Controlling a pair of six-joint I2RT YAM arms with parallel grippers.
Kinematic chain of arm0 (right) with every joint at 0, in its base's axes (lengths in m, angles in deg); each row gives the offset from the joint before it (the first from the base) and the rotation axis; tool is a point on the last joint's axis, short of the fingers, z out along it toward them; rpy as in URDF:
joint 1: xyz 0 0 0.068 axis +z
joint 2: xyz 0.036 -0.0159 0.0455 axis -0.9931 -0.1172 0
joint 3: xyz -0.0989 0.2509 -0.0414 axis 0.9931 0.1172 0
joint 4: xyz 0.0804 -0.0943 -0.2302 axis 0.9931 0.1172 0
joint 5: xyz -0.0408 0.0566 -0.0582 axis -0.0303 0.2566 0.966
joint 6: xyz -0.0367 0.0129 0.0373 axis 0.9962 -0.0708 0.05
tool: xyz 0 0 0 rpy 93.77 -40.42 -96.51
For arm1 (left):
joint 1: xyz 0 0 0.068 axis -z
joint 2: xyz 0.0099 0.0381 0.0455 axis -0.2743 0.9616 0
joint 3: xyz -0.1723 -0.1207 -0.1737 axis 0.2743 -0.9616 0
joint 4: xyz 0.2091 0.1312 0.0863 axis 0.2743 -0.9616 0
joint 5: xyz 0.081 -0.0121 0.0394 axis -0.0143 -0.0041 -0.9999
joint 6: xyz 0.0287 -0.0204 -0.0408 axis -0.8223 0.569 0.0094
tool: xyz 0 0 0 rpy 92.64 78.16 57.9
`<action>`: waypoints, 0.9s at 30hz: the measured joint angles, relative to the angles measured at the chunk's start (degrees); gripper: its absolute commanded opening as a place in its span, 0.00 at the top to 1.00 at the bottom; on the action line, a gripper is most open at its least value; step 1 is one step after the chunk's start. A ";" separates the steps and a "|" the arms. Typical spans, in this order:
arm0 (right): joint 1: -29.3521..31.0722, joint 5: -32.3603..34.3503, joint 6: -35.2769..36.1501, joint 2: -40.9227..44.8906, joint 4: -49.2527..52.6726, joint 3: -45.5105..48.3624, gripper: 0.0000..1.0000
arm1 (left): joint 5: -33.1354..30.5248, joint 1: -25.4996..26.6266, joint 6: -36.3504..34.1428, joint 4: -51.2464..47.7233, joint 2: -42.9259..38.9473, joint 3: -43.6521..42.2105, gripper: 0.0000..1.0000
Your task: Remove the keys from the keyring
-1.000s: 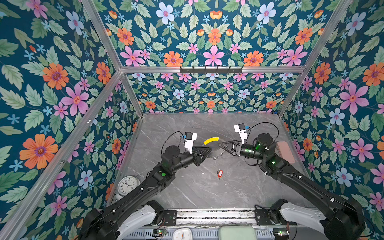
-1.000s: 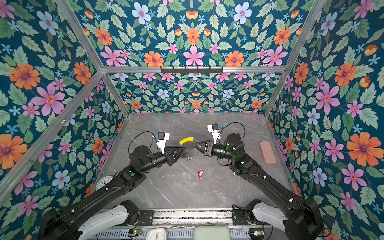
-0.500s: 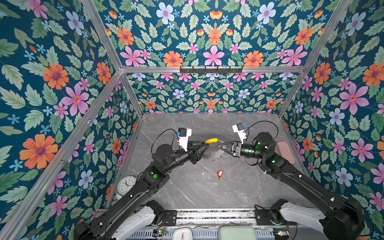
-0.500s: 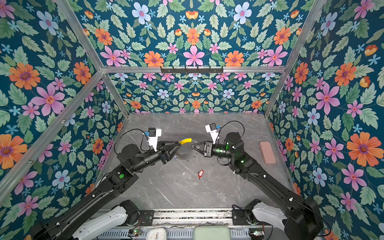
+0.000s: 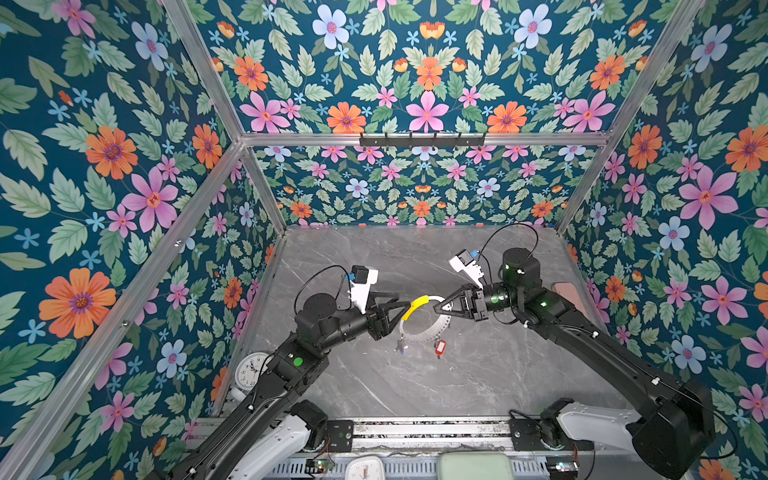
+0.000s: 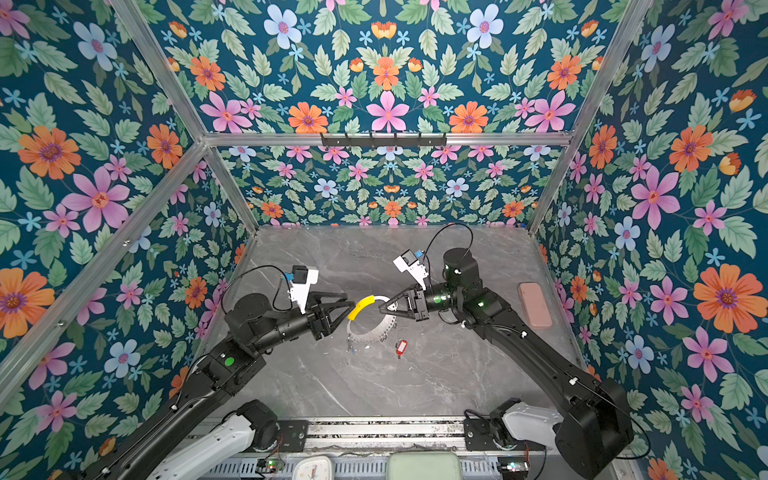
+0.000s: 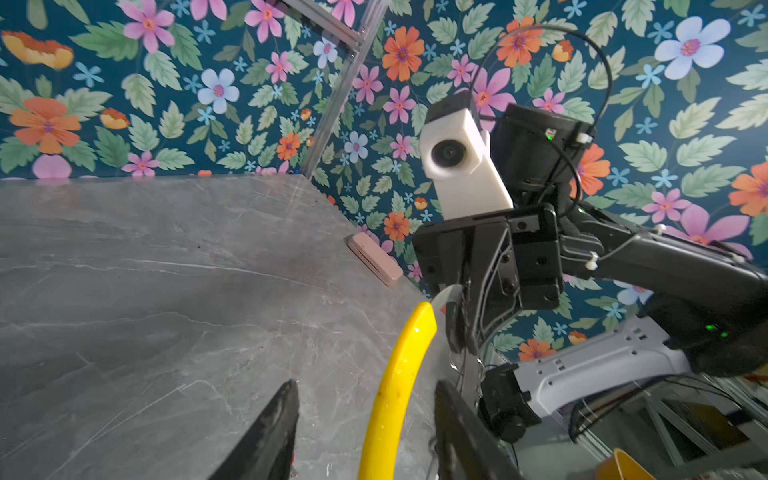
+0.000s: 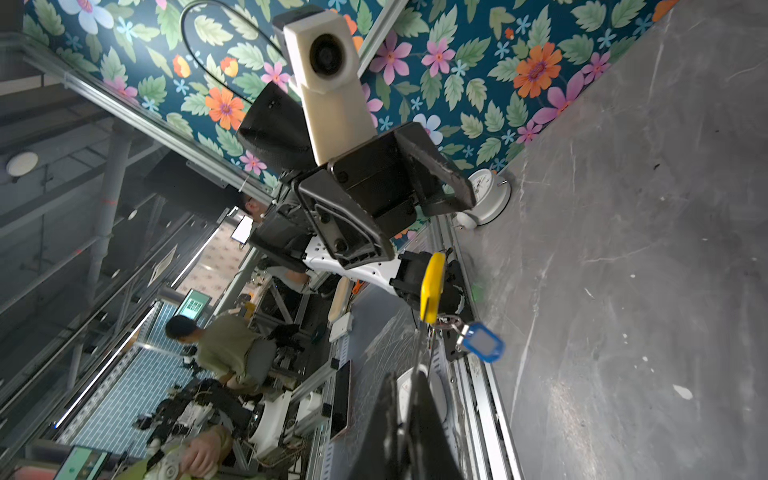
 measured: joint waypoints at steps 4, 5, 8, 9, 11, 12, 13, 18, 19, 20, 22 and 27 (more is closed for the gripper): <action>-0.02 -2.69 3.30 -0.79 2.86 -2.14 1.00 | 7.48 -0.13 2.56 3.37 1.66 -1.01 0.58; -0.02 -2.99 3.74 -1.03 3.43 -2.67 1.00 | 8.90 -0.13 3.37 4.24 2.10 -1.25 0.60; -0.02 -4.04 5.20 -1.75 5.09 -4.13 1.00 | 12.66 -0.11 5.62 7.50 2.64 -2.32 0.73; -0.02 -4.28 5.60 -2.01 5.38 -4.59 1.00 | 13.79 -0.09 6.38 8.96 2.80 -2.71 0.79; -0.02 -4.72 6.14 -2.49 5.55 -5.31 1.00 | 15.04 -0.11 8.04 11.78 3.34 -3.52 0.90; -0.02 -4.79 6.21 -2.64 5.84 -5.60 1.00 | 15.74 -0.13 8.48 13.05 3.56 -3.91 0.94; -0.13 -4.87 6.67 -2.82 6.12 -5.77 1.00 | 17.20 -0.15 9.99 14.86 3.74 -4.35 1.00; -0.20 -2.56 4.92 -2.32 5.70 -6.43 0.67 | 17.16 -0.13 12.87 20.48 4.44 -5.46 1.00; -0.11 -1.29 4.42 -1.88 5.55 -6.43 0.59 | 16.06 0.04 13.66 21.14 4.48 -5.62 1.00; 0.00 0.11 4.42 -1.31 5.44 -6.43 0.53 | 15.34 0.07 13.79 21.22 4.37 -5.79 1.00; 0.04 4.76 3.21 1.20 5.14 -6.19 0.46 | 12.96 -0.07 14.05 21.64 3.93 -6.05 1.00; -0.02 19.21 2.86 9.38 4.37 -3.17 0.43 | 5.40 0.04 13.99 21.62 2.51 -6.32 1.00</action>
